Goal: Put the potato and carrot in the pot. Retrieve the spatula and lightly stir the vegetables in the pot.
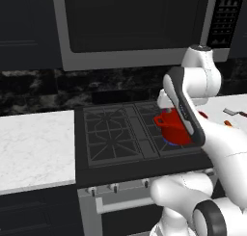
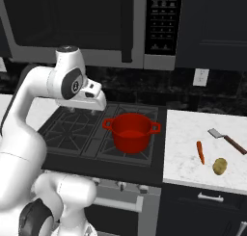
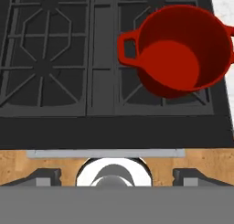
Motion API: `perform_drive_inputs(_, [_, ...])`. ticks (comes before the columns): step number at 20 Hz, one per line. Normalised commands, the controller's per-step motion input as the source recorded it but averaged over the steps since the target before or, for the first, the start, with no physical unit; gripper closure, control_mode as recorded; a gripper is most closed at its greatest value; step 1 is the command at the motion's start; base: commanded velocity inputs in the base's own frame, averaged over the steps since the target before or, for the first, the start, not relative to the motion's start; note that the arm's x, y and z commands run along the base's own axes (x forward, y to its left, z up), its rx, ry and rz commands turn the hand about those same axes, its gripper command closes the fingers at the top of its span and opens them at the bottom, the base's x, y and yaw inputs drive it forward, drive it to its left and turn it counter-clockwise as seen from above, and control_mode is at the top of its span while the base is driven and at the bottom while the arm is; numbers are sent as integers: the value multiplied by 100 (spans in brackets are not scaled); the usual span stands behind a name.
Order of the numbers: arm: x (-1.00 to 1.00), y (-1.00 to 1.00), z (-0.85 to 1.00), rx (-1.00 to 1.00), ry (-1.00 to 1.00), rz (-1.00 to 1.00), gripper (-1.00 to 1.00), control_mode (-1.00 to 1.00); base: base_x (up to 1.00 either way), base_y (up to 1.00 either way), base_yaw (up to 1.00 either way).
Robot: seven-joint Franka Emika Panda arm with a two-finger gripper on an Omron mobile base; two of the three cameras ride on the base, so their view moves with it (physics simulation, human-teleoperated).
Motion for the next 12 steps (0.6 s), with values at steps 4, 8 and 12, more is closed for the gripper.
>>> perform_drive_inputs(4, [-42,-68,-1,0,7,-10,-100,-100,0,0,0])
perform_drive_inputs(8, [-23,-94,-10,0,20,-6,-100,-100,0,0,0])
perform_drive_inputs(12, [-33,-100,-31,0,15,-1,-100,-100,0,0,0])
